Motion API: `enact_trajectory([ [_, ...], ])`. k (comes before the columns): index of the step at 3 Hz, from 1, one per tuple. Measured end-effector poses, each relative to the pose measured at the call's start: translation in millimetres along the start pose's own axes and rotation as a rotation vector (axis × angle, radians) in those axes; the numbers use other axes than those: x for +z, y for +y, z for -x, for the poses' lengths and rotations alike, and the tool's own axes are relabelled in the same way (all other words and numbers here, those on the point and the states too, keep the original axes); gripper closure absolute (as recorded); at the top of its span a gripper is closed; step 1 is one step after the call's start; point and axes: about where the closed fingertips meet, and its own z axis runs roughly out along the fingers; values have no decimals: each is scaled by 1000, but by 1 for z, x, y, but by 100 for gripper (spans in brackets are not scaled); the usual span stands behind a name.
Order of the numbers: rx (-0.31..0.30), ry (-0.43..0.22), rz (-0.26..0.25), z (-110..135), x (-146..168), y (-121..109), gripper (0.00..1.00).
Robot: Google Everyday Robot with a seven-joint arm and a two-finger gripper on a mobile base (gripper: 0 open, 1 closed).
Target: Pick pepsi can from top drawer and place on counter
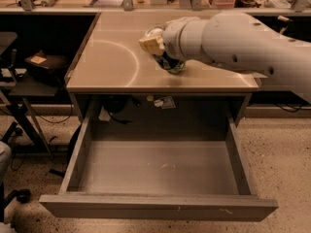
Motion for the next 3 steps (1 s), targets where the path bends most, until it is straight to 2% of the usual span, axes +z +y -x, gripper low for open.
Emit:
enact_trajectory([
  [1,-30,3,-69,17,10,-29,100],
  [2,-29,27,-126,8,0,-58,100],
  [3,-29,27,-126,8,0,-58,100],
])
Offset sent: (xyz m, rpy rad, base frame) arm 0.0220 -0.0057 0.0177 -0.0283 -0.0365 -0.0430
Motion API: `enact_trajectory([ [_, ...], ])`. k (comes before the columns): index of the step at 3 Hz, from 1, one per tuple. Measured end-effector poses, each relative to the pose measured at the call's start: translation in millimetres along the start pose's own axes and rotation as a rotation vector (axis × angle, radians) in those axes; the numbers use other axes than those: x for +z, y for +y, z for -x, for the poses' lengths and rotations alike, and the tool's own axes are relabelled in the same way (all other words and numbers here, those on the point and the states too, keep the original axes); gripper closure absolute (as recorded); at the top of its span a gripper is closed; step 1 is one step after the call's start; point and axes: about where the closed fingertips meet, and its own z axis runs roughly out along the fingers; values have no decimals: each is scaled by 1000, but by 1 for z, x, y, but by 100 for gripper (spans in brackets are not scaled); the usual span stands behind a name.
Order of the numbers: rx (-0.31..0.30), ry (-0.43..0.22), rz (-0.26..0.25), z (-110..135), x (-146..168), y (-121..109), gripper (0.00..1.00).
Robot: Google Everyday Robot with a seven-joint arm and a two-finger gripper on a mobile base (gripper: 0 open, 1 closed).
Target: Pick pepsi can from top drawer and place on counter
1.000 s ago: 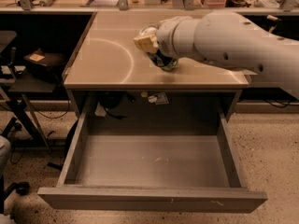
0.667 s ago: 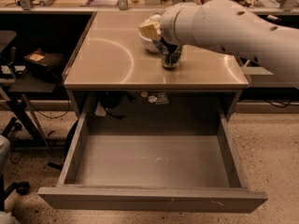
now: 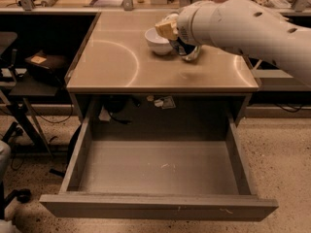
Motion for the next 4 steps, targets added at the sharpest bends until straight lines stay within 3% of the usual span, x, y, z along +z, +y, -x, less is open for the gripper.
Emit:
enact_trajectory([
  [1,31,51,-13,-19,16,-16,100],
  [2,138,127,-47,-44,49,-51,100],
  [3,261,145,-43,-50,90,-80,100],
  [4,262,147,-42,-51,90,-79,100],
])
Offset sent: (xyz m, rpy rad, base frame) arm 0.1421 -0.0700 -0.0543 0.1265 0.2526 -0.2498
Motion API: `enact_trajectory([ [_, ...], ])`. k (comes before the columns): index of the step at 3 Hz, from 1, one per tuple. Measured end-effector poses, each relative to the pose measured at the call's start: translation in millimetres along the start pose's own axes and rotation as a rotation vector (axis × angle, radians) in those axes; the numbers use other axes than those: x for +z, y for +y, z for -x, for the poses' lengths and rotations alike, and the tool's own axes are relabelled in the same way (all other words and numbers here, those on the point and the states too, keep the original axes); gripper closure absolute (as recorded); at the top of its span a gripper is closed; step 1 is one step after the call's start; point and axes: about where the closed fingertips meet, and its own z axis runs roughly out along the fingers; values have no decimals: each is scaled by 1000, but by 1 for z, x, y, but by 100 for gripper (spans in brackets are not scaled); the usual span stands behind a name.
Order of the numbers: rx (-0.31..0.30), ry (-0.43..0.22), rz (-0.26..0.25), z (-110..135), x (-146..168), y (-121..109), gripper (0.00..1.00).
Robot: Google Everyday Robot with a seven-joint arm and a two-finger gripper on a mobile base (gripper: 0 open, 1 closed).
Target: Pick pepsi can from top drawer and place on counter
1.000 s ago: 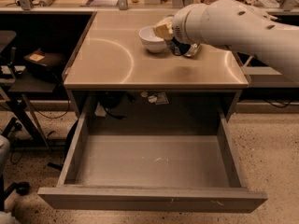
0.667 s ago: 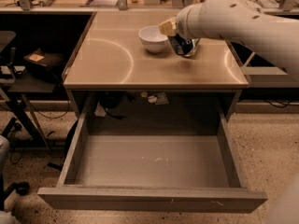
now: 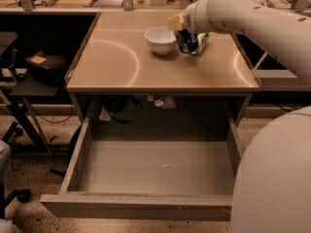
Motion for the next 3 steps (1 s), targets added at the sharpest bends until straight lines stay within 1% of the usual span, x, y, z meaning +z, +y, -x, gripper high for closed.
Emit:
enact_trajectory([
  [1,27,-19,-27,-5,-9,-18,100],
  [2,87,-62,-32,-13,-20,-36,100],
  [3,96,-63,-28,-14,-22,-36,100],
])
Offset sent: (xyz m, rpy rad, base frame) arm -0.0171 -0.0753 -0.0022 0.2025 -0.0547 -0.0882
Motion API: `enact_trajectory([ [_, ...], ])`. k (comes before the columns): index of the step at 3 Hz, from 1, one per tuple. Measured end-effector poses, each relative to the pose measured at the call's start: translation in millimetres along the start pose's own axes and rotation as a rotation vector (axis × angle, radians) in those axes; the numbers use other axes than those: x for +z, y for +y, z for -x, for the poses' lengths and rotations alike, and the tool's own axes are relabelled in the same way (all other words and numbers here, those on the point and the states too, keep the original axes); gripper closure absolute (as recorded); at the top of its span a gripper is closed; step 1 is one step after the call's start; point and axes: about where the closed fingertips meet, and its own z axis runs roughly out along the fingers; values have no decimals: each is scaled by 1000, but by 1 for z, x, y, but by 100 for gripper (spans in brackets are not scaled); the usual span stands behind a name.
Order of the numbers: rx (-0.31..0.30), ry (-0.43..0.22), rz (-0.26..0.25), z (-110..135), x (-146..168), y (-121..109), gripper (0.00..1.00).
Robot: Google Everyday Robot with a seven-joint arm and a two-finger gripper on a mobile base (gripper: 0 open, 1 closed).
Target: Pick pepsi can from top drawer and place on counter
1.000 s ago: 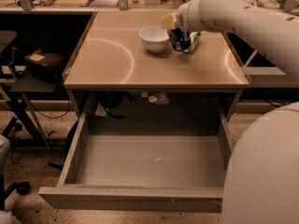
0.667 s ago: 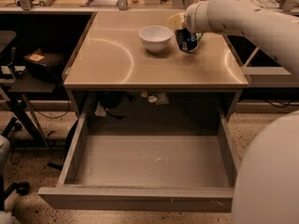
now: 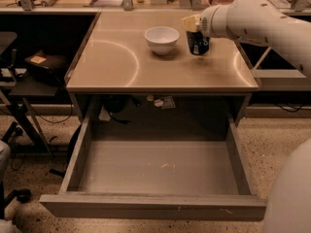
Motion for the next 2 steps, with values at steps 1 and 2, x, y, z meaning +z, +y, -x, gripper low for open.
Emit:
enact_trajectory([
  [1,0,0,0,0,0,0,81],
  [2,0,0,0,0,0,0,58],
])
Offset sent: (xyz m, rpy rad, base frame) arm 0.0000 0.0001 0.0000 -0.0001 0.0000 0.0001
